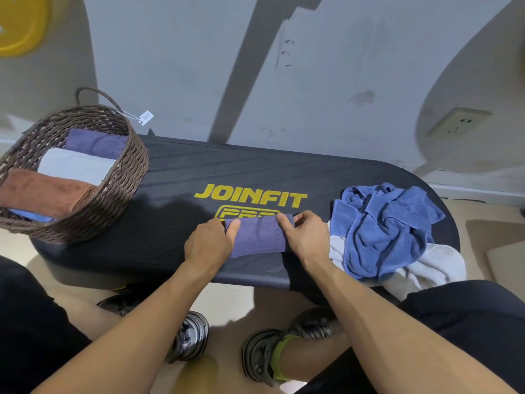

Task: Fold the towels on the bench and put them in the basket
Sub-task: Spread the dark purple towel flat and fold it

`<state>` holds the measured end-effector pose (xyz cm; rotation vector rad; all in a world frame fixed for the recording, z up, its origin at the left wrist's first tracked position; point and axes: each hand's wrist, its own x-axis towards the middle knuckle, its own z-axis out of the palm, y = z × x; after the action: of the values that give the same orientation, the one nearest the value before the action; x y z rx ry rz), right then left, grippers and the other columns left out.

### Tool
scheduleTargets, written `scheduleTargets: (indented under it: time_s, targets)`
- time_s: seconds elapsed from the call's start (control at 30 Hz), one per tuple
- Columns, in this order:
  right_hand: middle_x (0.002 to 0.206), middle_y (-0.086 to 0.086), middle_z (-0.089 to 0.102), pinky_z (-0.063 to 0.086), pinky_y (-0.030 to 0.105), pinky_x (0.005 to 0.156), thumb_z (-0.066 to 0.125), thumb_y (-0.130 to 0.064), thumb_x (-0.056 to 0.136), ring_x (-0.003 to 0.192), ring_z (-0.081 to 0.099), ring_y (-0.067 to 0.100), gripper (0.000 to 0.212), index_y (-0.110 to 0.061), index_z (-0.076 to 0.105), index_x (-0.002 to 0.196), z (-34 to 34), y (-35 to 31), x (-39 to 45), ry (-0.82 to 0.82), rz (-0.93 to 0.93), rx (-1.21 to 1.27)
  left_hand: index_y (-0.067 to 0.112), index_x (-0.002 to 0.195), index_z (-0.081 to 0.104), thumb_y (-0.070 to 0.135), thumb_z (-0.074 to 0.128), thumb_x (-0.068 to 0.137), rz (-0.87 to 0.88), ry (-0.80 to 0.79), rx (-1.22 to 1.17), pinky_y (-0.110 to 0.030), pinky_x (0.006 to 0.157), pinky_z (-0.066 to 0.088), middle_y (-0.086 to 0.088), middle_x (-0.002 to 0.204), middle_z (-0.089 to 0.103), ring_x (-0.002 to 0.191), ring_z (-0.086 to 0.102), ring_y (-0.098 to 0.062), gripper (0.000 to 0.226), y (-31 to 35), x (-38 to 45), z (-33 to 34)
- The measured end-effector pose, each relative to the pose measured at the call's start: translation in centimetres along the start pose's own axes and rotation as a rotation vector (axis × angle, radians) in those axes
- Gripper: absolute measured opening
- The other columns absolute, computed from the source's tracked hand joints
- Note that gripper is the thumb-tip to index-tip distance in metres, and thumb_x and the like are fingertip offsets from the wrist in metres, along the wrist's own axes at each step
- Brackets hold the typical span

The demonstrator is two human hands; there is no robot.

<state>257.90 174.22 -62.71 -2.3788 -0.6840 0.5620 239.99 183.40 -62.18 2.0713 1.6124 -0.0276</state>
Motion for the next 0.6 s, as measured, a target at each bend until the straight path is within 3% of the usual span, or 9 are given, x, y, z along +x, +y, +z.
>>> scheduleTargets:
  time_s: [0.07, 0.13, 0.27, 0.33, 0.4, 0.47, 0.53, 0.6]
  targets:
    - [0.067, -0.009, 0.06, 0.038, 0.028, 0.062, 0.065, -0.064, 0.079, 0.071, 0.058, 0.017, 0.044, -0.021, 0.058, 0.072, 0.0, -0.1, 0.2, -0.004, 0.013, -0.009, 0.003, 0.082, 0.062, 0.065, 0.035, 0.095, -0.076, -0.125, -0.039, -0.034, 0.069, 0.054, -0.013, 0.075, 0.072, 0.067, 0.069, -0.031, 0.068, -0.1, -0.2, -0.3]
    - [0.066, -0.01, 0.059, 0.039, 0.028, 0.062, 0.065, -0.065, 0.078, 0.07, 0.058, 0.017, 0.045, -0.021, 0.057, 0.071, -0.1, -0.1, 0.4, -0.022, 0.026, -0.013, -0.002, 0.083, 0.065, 0.066, 0.039, 0.094, -0.21, -0.288, -0.251, -0.035, 0.066, 0.06, -0.012, 0.06, 0.071, 0.052, 0.07, -0.027, 0.073, 0.3, -0.3, -0.7]
    - [0.068, -0.007, 0.061, 0.043, 0.028, 0.063, 0.065, -0.066, 0.079, 0.074, 0.06, 0.018, 0.047, -0.019, 0.059, 0.074, -0.3, 0.0, 0.7, -0.076, 0.047, -0.017, -0.01, 0.113, 0.056, 0.048, 0.066, 0.089, -0.458, -0.42, -0.892, -0.046, 0.074, 0.062, -0.028, 0.092, 0.07, 0.07, 0.073, -0.039, 0.064, 1.0, -0.3, -1.2]
    - [0.071, -0.006, 0.061, 0.041, 0.028, 0.064, 0.065, -0.065, 0.081, 0.076, 0.06, 0.018, 0.047, -0.019, 0.059, 0.077, -0.3, 0.0, 0.8, -0.097, 0.054, -0.018, -0.001, 0.114, 0.058, 0.04, 0.071, 0.088, -0.508, -0.423, -1.104, -0.043, 0.071, 0.062, -0.024, 0.11, 0.065, 0.078, 0.073, -0.038, 0.05, 1.3, -0.6, -1.1]
    - [0.077, -0.003, 0.062, 0.04, 0.028, 0.067, 0.061, -0.061, 0.086, 0.081, 0.061, 0.022, 0.044, -0.017, 0.059, 0.083, -0.4, 0.0, 1.0, -0.14, 0.056, -0.033, 0.01, 0.107, 0.065, 0.04, 0.073, 0.085, -0.535, -0.396, -1.267, -0.041, 0.072, 0.06, -0.014, 0.112, 0.066, 0.087, 0.071, -0.032, 0.037, 1.5, -0.6, -1.0]
    - [0.087, 0.001, 0.064, 0.038, 0.029, 0.071, 0.053, -0.054, 0.093, 0.092, 0.063, 0.027, 0.039, -0.015, 0.057, 0.093, -0.5, 0.0, 1.2, -0.186, 0.037, -0.07, 0.015, 0.11, 0.067, 0.047, 0.076, 0.08, -0.528, -0.333, -1.312, -0.04, 0.076, 0.058, -0.006, 0.108, 0.07, 0.094, 0.069, -0.025, 0.045, 2.0, 0.0, -1.0]
    - [0.1, 0.007, 0.067, 0.038, 0.03, 0.076, 0.046, -0.046, 0.098, 0.101, 0.062, 0.03, 0.036, -0.013, 0.057, 0.103, -0.5, -0.1, 1.1, -0.208, 0.019, -0.103, 0.013, 0.109, 0.068, 0.049, 0.079, 0.076, -0.493, -0.28, -1.241, -0.036, 0.07, 0.058, -0.001, 0.106, 0.073, 0.094, 0.069, -0.02, 0.05, 2.9, 0.8, -1.1]
    - [0.112, 0.014, 0.067, 0.04, 0.032, 0.082, 0.041, -0.039, 0.101, 0.107, 0.06, 0.034, 0.038, -0.007, 0.056, 0.114, -0.7, -0.4, 0.9, -0.223, 0.025, -0.117, 0.011, 0.106, 0.067, 0.044, 0.076, 0.081, -0.428, -0.306, -1.142, -0.03, 0.064, 0.055, -0.003, 0.105, 0.072, 0.088, 0.069, -0.019, 0.043, 3.8, 1.7, -1.2]
